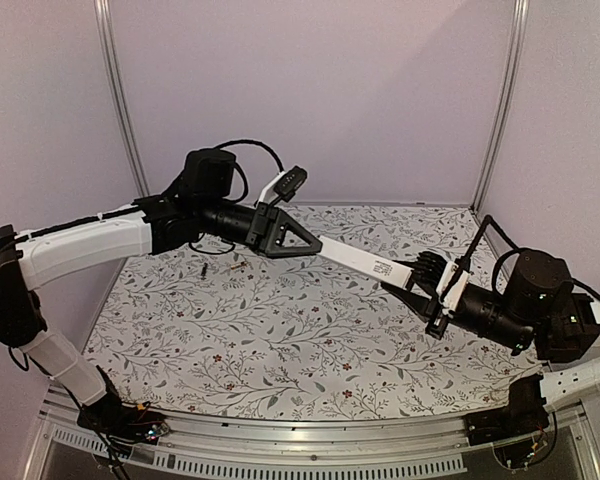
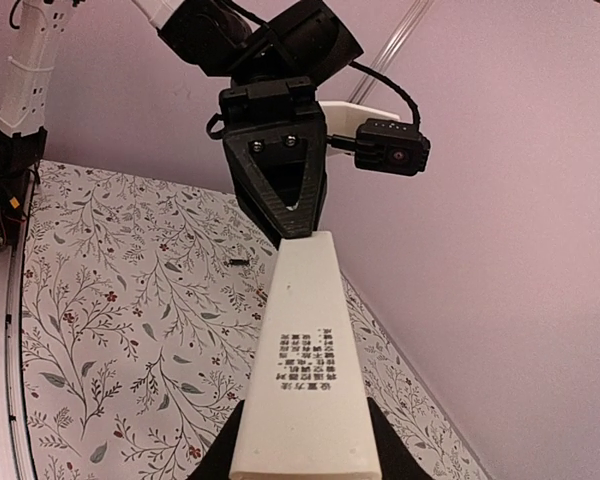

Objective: Load the batteries into the remote control
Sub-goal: Remove the battery cover from the remote control.

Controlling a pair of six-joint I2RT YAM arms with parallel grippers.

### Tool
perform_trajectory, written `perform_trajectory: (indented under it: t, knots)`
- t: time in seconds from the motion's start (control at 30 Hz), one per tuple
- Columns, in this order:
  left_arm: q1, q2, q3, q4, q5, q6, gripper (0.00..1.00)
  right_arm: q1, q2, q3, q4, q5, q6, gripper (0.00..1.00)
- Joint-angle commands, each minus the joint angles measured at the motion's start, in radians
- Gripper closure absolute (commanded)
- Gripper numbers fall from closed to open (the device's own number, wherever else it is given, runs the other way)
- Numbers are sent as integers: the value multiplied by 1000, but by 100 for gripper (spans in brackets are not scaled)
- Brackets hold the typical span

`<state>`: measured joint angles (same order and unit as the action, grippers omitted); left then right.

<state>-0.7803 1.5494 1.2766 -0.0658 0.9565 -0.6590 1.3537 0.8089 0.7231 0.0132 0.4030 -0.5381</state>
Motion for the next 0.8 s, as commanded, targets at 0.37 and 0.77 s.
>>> perform_trajectory:
  t: [0.37,0.77]
  knots:
    - [19,-21,-3,35,33,-34,100,-2,-13,-8,26,31,23,100]
    - [63,-64,-121,468,131,-310,100,-2,-22,-30,6,59,29,100]
